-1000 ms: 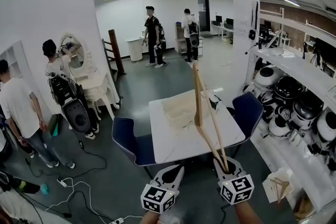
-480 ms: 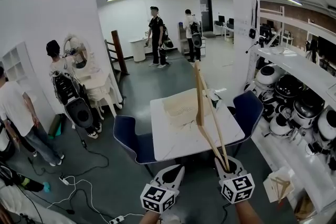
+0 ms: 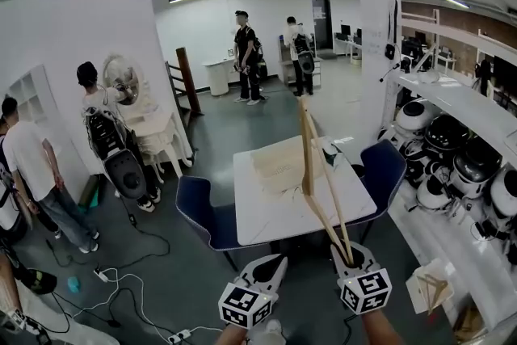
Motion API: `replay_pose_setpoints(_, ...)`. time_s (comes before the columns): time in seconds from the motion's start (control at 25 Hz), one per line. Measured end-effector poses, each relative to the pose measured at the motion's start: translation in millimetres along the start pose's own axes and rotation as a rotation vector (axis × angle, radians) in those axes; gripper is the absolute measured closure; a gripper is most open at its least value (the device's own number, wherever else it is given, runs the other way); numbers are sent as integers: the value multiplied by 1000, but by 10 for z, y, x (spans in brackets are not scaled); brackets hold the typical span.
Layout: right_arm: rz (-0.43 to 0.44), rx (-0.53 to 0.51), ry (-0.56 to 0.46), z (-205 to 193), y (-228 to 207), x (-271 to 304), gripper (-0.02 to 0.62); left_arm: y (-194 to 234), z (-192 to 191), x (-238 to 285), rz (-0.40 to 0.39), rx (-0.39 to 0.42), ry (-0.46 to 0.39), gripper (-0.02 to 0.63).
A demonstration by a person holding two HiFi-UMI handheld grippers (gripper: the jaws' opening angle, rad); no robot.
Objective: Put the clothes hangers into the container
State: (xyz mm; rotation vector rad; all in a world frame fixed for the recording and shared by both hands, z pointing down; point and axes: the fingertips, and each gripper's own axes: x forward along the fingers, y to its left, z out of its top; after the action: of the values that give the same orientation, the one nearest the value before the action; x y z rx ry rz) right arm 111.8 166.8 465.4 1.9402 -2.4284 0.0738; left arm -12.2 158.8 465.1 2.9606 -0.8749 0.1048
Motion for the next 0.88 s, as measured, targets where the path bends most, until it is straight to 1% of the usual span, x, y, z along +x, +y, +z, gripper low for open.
replay_pose_setpoints(0.16, 11, -5, 3, -15, -15, 30, 532, 20, -9, 38, 11, -5, -2, 601)
replay_pose_setpoints(0.48, 8, 5, 17, -70, -160, 170, 532, 88, -63, 224, 5, -15, 8, 601)
replay_pose_setpoints(0.88, -5, 19, 26, -60, -395, 529, 532, 386, -29, 553, 2, -22, 13, 601)
